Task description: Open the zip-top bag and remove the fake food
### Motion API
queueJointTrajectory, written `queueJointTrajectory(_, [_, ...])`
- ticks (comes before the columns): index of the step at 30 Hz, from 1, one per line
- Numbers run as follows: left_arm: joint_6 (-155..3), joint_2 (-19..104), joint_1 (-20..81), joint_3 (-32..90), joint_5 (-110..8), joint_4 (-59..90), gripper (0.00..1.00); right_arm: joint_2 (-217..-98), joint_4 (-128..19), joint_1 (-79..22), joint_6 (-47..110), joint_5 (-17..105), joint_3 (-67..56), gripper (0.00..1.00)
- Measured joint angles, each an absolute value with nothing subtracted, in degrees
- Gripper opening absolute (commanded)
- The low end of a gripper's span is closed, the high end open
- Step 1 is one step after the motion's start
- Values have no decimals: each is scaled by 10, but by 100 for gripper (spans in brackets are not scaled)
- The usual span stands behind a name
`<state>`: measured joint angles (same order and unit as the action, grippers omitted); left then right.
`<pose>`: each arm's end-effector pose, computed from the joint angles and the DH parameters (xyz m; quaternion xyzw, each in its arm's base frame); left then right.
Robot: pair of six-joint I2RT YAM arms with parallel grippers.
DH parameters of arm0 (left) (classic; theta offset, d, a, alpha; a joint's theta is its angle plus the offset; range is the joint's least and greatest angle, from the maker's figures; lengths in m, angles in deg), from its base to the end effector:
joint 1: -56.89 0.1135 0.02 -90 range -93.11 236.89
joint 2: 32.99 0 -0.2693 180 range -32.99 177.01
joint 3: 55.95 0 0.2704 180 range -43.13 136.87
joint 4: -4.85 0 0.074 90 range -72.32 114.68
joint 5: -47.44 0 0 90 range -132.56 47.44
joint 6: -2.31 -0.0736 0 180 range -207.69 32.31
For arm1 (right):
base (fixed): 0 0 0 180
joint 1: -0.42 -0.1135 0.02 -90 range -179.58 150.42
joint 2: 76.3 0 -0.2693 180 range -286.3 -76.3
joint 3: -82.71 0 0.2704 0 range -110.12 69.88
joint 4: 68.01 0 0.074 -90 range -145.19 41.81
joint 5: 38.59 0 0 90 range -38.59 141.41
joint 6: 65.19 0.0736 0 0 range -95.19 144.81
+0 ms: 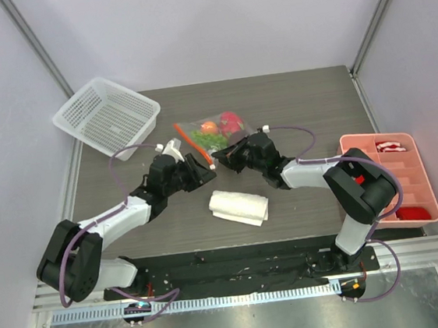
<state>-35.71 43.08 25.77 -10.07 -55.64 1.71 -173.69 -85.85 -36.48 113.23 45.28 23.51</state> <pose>0.2642 -0.1789 0.1726 -0.0949 0.8441 -0.4168 0.3238 0.3193 0.2495 0.1622 0.3288 0.7515 0.5267 0.2229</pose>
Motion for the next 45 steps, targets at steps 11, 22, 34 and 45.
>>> queueJointTrajectory(11, [-382,444,258,-48,-546,37,40,-1736,-827,-365,1117,453,234,1])
queueJointTrajectory(22, [-382,470,258,-35,-546,52,29,-1733,-825,-365,1117,453,234,1])
queueJointTrajectory(34, [-370,487,258,-22,-559,51,0,-1732,-827,-365,1111,448,236,48])
queueJointTrajectory(45, [-285,475,272,-58,-621,-65,0,-1665,-869,-361,1105,414,313,54])
